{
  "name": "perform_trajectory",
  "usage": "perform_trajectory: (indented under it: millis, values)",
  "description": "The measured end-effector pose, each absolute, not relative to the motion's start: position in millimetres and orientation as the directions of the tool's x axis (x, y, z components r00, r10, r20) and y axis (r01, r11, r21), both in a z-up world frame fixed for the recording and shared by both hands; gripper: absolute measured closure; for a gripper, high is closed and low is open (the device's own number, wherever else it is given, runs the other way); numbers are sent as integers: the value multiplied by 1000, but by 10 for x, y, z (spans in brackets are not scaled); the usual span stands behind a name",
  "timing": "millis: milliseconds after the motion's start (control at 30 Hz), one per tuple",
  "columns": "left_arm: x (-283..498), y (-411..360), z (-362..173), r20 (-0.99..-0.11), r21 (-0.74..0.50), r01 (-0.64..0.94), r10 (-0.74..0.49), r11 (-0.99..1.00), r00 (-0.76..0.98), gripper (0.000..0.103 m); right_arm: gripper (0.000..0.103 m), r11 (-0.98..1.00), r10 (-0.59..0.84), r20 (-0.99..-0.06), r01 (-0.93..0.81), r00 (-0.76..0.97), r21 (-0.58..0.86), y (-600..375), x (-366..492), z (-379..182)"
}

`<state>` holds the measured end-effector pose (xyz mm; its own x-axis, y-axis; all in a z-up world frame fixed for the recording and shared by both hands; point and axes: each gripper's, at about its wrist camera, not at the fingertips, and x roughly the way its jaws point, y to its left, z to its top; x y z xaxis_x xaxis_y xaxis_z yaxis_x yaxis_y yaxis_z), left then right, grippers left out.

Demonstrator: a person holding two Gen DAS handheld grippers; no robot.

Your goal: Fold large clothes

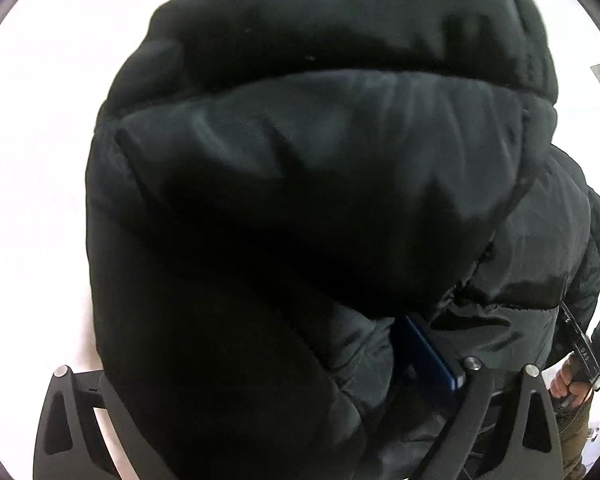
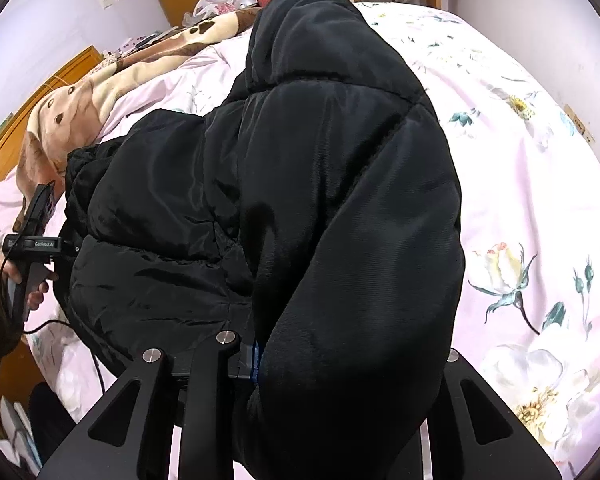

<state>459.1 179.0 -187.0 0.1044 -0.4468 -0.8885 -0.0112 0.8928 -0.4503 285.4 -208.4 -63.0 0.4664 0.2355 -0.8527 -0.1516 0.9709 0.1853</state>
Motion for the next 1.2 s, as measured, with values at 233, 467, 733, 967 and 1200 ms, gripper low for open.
perform_trajectory:
  millis: [233, 467, 733, 967, 1200]
  values:
    - [4555, 1826, -1679, -890, -445, 55, -448, 894, 83, 20, 74, 967, 250, -856, -164, 453, 196, -2160, 2803, -644]
    - [4485, 2131, -1775, -866, -490, 31, -491, 871, 99, 18, 74, 964, 257, -853, -181, 454, 195, -2146, 2764, -630]
    - [4508, 1844, -1879, -895, -442, 2, -441, 897, 67, 0, 73, 966, 255, -858, -163, 445, 203, -2215, 2801, -680]
    - [4130, 1794, -1746, -870, -488, -29, -483, 872, 103, 12, 73, 969, 245, -863, -125, 442, 211, -2240, 2823, -767]
    - [3884, 1745, -1514, -897, -424, 57, -428, 904, 112, 50, 73, 969, 246, -863, -124, 442, 212, -2240, 2800, -736]
